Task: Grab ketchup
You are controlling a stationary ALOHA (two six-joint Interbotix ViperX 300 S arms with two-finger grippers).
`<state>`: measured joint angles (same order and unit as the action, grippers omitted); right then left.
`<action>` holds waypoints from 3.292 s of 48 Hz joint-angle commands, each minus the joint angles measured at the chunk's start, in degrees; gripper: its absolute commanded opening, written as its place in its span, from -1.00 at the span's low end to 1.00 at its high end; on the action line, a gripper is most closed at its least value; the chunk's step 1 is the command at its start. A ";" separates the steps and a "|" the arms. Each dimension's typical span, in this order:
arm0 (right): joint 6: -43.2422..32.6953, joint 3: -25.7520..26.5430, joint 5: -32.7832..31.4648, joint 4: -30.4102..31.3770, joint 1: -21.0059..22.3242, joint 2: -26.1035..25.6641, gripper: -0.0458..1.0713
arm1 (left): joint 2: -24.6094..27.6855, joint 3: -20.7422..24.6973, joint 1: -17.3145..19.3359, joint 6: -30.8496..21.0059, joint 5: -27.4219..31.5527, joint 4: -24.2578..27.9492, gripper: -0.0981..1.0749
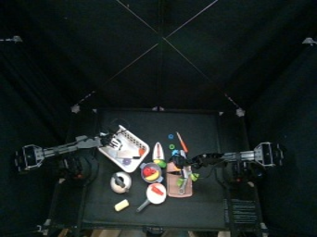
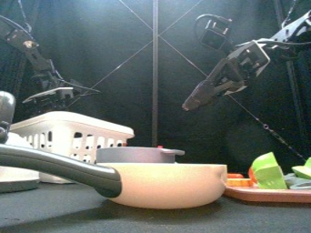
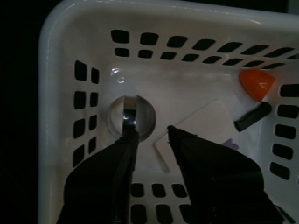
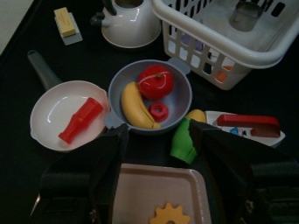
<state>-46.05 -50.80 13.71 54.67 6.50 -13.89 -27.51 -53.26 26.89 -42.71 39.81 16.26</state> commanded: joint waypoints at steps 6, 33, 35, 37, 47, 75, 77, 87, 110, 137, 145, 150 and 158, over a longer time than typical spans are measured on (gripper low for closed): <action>-0.44 1.23 0.09 -0.44 0.26 -0.70 0.71 | -0.35 2.90 -0.26 0.26 -1.05 2.81 0.45; -0.53 5.71 -1.14 -0.35 -3.96 -0.53 0.71 | -4.22 4.83 -16.96 0.09 -13.18 10.11 0.45; -0.70 6.33 -1.14 -0.53 -4.75 -0.18 0.71 | -4.66 4.31 -18.81 0.18 -15.12 11.34 0.45; -0.79 6.86 -1.23 -0.97 -5.71 0.26 0.71 | -5.36 3.69 -20.48 0.09 -17.05 12.66 0.45; -0.97 9.49 -4.66 -10.46 -9.40 4.48 0.71 | -9.76 -0.53 -23.64 -0.53 -26.10 15.73 0.45; -1.14 26.10 -30.67 -34.54 -19.86 18.72 0.70 | -11.07 -9.93 -24.52 0.26 -41.48 18.54 0.45; -1.14 27.60 -33.05 -35.77 -20.83 19.60 0.70 | -11.51 -10.02 -24.61 0.26 -41.66 18.63 0.45; -1.14 33.66 -41.57 -38.50 -24.52 25.58 0.70 | -13.10 -10.46 -25.84 0.26 -43.07 18.72 0.45; -1.05 36.65 -47.02 -40.17 -24.70 30.41 0.69 | -13.10 -11.25 -26.10 0.18 -43.59 18.46 0.45; -1.14 37.79 -46.58 -41.48 -22.76 32.34 0.69 | -13.10 -11.78 -25.84 0.09 -43.42 18.46 0.45; -1.14 37.79 -46.58 -41.92 -22.32 32.87 0.69 | -13.10 -11.95 -25.75 0.00 -43.33 18.46 0.45; -1.14 37.79 -46.85 -42.01 -22.24 33.49 0.69 | -13.10 -12.04 -25.75 0.00 -43.42 18.37 0.45; -1.14 37.88 -47.29 -42.28 -22.24 33.75 0.68 | -13.10 -12.22 -25.66 0.09 -43.33 18.02 0.45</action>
<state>-47.11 -13.97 -33.40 12.66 -16.08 20.74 -40.52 -66.09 1.05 -42.63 -3.34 34.37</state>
